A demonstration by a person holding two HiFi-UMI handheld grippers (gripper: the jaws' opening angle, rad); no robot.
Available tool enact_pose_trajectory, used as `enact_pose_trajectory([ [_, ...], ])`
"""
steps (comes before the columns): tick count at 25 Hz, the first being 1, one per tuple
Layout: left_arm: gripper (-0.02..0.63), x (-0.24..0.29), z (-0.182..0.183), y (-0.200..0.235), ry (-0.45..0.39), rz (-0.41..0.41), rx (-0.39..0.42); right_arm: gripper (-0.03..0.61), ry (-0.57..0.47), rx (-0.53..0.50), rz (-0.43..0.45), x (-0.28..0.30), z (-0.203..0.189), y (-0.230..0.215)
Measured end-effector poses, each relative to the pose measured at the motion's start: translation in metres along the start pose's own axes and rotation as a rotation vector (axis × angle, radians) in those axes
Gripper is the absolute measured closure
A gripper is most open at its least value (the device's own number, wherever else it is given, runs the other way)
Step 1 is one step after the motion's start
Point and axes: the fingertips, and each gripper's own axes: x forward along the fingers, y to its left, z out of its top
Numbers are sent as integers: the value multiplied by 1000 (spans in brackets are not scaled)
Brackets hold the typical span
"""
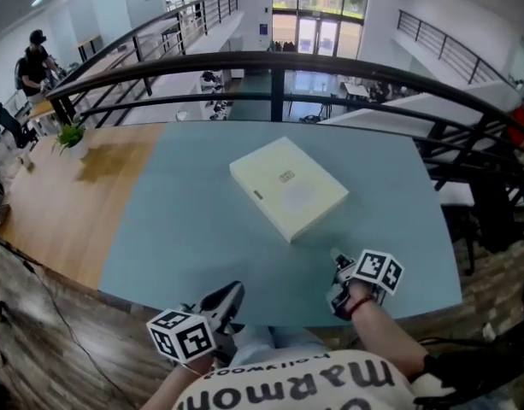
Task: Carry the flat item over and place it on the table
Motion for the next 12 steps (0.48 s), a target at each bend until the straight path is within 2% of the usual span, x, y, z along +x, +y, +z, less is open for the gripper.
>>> enact_pose_trajectory([
  [9,612,19,-58,-58,36,-15,-11,534,-1,-180,82,-65,11,-21],
  [12,612,20,-64,-67,36,-11,-4,537,-2,-190,93,-74,12,-25],
])
